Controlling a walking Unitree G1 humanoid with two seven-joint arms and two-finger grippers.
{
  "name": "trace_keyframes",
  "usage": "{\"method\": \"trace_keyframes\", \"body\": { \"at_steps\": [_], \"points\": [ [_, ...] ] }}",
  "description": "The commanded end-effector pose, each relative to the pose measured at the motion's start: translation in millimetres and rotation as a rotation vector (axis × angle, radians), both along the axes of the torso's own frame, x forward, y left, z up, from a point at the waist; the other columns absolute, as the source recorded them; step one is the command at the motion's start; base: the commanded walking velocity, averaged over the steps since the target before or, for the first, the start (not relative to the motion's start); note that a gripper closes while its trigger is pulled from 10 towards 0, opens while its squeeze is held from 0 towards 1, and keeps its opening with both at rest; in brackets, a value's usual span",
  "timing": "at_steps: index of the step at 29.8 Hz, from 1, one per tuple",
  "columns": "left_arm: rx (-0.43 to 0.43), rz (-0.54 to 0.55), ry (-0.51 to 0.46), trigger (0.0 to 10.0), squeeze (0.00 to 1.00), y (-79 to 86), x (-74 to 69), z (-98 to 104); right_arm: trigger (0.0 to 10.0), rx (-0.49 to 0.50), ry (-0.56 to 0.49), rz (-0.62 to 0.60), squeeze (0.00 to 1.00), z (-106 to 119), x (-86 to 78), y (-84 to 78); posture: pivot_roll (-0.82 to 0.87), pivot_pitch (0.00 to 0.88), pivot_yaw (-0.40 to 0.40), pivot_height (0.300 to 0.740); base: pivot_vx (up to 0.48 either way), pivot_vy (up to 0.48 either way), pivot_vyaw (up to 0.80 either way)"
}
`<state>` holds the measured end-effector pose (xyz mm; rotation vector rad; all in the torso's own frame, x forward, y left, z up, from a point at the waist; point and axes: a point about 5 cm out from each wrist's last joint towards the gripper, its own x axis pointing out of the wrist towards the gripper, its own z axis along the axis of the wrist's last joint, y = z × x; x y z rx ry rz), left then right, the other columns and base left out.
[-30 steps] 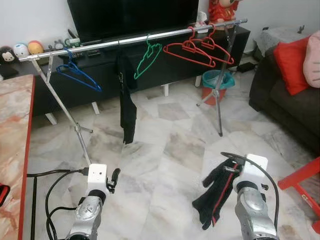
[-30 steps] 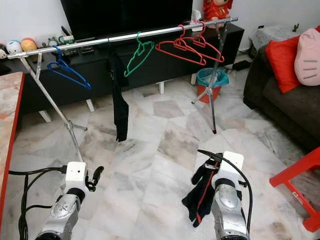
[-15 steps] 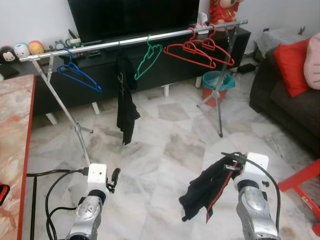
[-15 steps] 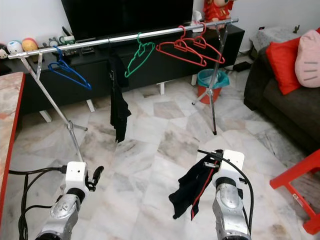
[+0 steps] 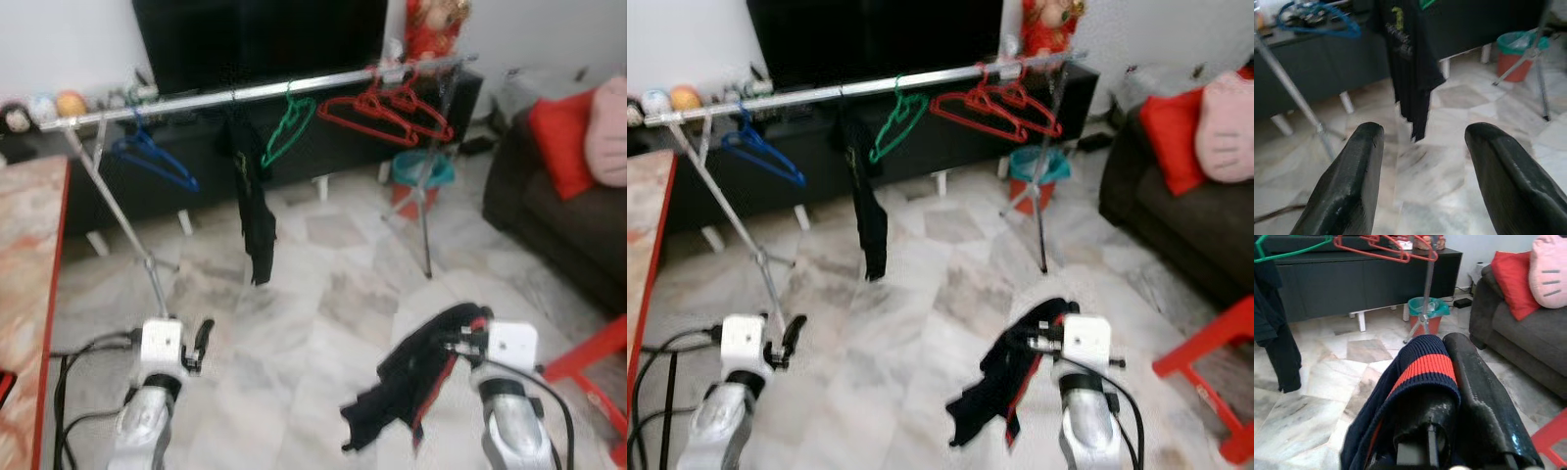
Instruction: Hang hanger
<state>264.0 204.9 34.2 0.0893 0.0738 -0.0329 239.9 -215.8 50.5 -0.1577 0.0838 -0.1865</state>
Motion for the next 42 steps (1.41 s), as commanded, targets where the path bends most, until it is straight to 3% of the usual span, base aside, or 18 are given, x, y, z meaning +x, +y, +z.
{"method": "trace_keyframes", "body": {
  "at_steps": [1,8,42],
  "points": [
    [-0.008,0.011,-0.002,10.0,0.0,0.8,1.5,2.2,10.0,0.01,-0.052,0.0,0.0,9.6,6.8,2.6,-0.01,0.0,0.037,0.74,0.352,0.0,0.0],
    [-0.03,-0.004,-0.019,10.0,0.0,-10.1,7.2,10.7,10.0,0.022,-0.053,0.004,0.0,11.8,10.9,7.2,-0.01,0.0,0.038,0.74,0.369,0.0,0.0],
    [-0.035,-0.015,-0.025,10.0,0.0,-16.0,9.6,18.6,10.0,0.023,-0.042,-0.007,0.0,8.5,15.6,10.5,0.0,0.0,0.039,0.74,0.471,0.0,0.0]
  ]
}}
